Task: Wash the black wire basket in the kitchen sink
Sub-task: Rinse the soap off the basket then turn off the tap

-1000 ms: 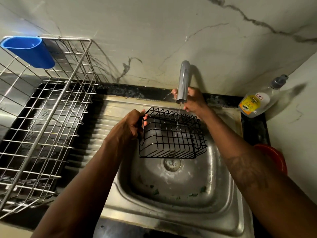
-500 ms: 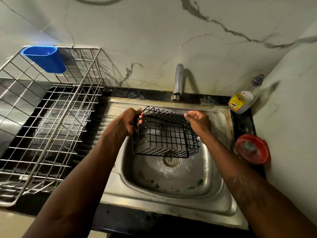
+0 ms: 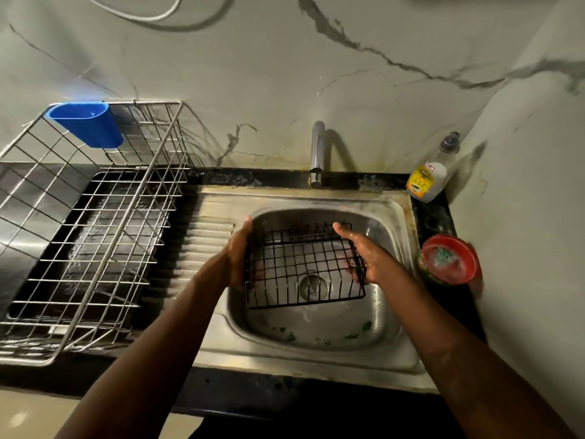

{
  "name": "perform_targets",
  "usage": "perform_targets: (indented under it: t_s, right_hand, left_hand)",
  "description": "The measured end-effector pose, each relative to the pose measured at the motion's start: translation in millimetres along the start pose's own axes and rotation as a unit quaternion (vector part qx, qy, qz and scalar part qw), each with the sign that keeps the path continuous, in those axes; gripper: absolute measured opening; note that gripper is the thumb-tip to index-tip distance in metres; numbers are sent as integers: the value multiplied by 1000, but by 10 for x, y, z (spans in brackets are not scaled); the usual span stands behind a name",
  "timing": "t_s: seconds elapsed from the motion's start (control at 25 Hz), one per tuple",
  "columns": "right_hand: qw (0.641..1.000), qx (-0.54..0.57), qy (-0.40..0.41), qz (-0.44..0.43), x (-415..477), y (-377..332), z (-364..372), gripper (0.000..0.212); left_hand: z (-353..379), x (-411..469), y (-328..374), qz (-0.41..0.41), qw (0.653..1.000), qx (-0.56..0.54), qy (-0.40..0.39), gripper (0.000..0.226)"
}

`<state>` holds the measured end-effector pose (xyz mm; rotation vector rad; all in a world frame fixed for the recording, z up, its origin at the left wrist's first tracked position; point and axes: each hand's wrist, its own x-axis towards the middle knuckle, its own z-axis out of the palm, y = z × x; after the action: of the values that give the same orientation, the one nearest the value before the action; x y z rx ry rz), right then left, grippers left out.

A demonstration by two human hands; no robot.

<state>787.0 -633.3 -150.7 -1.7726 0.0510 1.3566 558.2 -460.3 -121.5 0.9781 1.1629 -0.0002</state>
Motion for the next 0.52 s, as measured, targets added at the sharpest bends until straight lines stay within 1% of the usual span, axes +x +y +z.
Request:
perform_targets:
  t_s: [0.04, 0.08, 0.12, 0.16, 0.2, 0.24, 0.28, 0.32, 0.36, 0.4, 0.44, 0.48, 0.52]
  right_hand:
    - [1000, 1, 11, -9, -64, 7, 2, 105]
    - [1000, 12, 15, -23, -165, -9, 8, 100]
    - [999, 26, 14, -41, -306, -47, 14, 92]
    - [997, 30, 16, -76, -464, -95, 15, 86]
    - [990, 28, 29, -134, -601, -124, 4, 88]
    - [979, 12, 56, -196, -720, -129, 8, 94]
    - [960, -8, 92, -266, -856, -101, 37, 99]
    - [935, -26, 138, -327, -945, -40, 81, 98]
    - [912, -40, 183, -365, -981, 54, 143, 93]
    - [905, -51, 212, -365, -952, 146, 216, 91]
    - [927, -41, 219, -303, -861, 228, 281, 94]
    - [958, -25, 212, -190, -792, 289, 356, 98]
    - [977, -21, 192, -87, -709, 383, 414, 97]
  left_hand:
    - [15, -41, -45, 3, 1000, 25, 2, 95]
    - [29, -119, -33, 17, 999, 36, 1, 93]
    - [50, -231, 4, 45, 998, 40, -3, 83]
    - [67, -355, 53, 81, 996, 41, -2, 72]
    - [66, -455, 105, 123, 992, 34, 9, 64]
    - [68, -539, 147, 172, 985, 9, 16, 60]
    - [47, -583, 167, 224, 974, -18, 17, 59]
    - [41, -632, 174, 267, 963, -42, 8, 63]
    - [33, -602, 151, 290, 956, -46, 6, 67]
    - [33, -524, 113, 294, 955, -23, 17, 71]
    - [13, -348, 27, 265, 963, 25, 30, 75]
    - [-26, -127, -96, 200, 976, 79, 33, 85]
    - [-109, 210, -288, 130, 985, 110, 30, 97]
